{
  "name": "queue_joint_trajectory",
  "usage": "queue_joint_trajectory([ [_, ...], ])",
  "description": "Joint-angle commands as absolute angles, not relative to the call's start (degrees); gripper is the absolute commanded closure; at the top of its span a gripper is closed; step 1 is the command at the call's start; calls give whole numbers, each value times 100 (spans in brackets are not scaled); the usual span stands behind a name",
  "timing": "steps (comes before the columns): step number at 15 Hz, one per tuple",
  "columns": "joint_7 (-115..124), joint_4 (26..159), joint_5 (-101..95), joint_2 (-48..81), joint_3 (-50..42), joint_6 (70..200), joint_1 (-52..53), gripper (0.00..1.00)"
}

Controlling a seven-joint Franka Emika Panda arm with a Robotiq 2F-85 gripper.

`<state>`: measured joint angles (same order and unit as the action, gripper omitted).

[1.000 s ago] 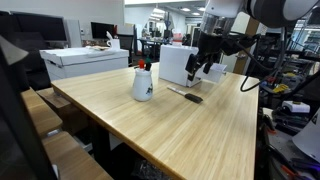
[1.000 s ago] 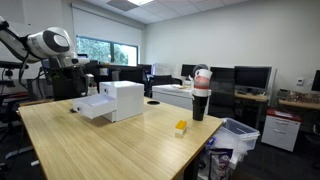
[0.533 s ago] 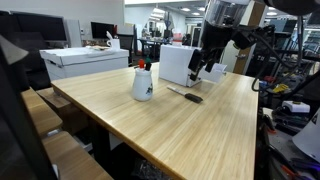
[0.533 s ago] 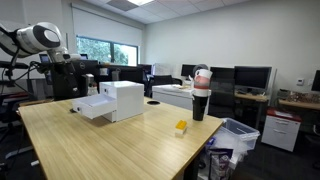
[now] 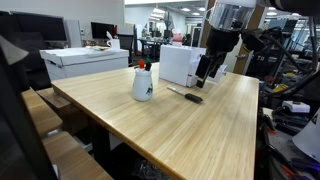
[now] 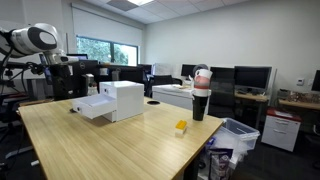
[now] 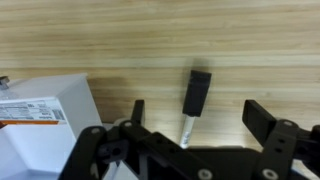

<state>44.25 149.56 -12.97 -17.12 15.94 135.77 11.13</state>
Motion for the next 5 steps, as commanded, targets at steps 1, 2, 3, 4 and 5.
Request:
queue_joint_trajectory([
  [1,3981,15277,-975,-2003,1523,13724,1095,0],
  [2,4271,15027,-1159,-1768,1676,13580,1006,0],
  [3,4235,15061,-1124,-1789,1666,13581,1004,0],
  [4,4216,15088,-1111,-1811,1657,13583,1001,0],
  [5,4206,15104,-1109,-1829,1653,13583,999,0],
])
